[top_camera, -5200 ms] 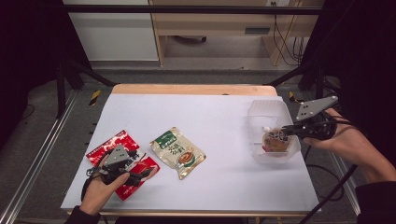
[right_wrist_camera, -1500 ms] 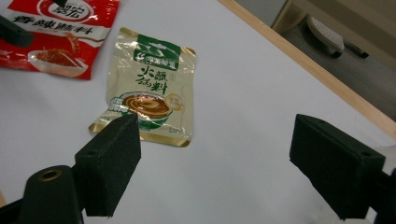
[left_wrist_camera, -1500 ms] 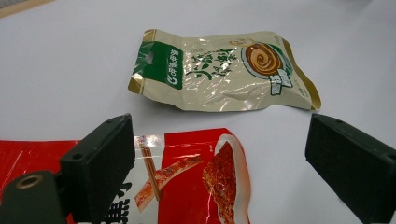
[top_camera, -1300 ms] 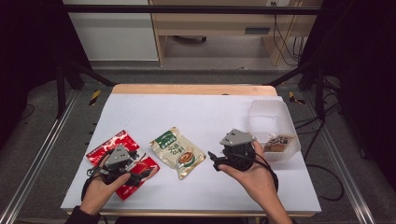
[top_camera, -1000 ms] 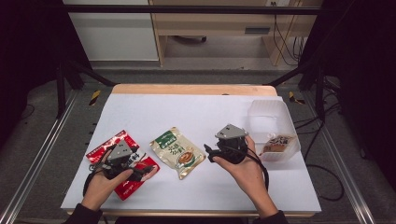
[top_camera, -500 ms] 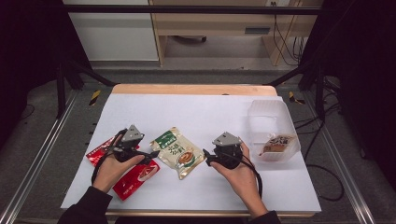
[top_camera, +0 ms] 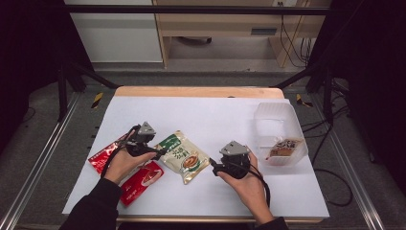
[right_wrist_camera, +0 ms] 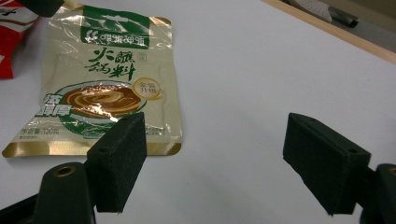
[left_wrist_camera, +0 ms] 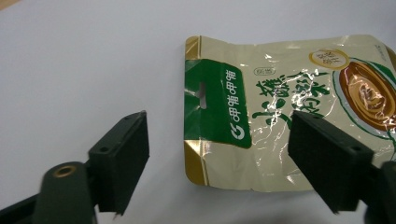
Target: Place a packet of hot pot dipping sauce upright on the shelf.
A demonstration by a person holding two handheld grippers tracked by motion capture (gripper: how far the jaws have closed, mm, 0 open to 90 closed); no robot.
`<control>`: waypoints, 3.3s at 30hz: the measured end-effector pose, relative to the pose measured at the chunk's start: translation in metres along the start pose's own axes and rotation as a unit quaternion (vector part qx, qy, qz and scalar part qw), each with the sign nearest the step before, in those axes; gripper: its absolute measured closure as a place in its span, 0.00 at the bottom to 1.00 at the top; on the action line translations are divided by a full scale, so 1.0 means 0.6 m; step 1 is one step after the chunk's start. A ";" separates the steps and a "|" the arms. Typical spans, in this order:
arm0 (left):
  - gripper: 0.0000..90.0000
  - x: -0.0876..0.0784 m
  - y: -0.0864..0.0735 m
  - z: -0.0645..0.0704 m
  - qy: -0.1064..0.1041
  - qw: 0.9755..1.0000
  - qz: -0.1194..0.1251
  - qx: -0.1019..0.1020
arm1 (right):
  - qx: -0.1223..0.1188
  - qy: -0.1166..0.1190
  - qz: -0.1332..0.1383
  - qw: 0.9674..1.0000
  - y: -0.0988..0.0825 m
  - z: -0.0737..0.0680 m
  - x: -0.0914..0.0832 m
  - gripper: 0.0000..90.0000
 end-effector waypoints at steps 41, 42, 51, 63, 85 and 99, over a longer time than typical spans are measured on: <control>0.79 0.029 -0.021 0.031 -0.032 0.999 -0.042 0.001 | -0.010 0.017 -0.016 1.000 -0.009 -0.010 0.010 0.24; 0.82 0.031 -0.021 0.032 -0.029 0.999 -0.041 0.002 | -0.011 0.017 -0.016 1.000 -0.009 -0.010 0.010 0.24; 1.00 0.020 -0.006 0.045 -0.029 0.999 -0.029 0.009 | -0.012 0.015 -0.011 1.000 -0.006 -0.007 0.006 0.24; 1.00 -0.044 0.058 0.072 -0.041 0.998 0.022 0.047 | -0.044 0.013 -0.002 0.999 0.026 0.000 -0.019 0.21; 1.00 -0.118 0.108 0.150 -0.084 0.984 0.044 0.148 | -0.126 0.054 0.002 0.991 0.086 -0.013 -0.080 0.30; 1.00 -0.126 0.105 0.161 -0.107 0.980 0.045 0.160 | -0.169 0.118 -0.022 0.978 0.125 -0.031 -0.053 0.50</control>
Point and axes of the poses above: each handheld gripper's, and its own axes: x roughly forward along the jaws, y roughly out of its top, z roughly to its right, the point moved 9 cm from there along x, roughly forward along the jaws, and after that the axes turned 4 degrees about -x, right-handed, at the moved point
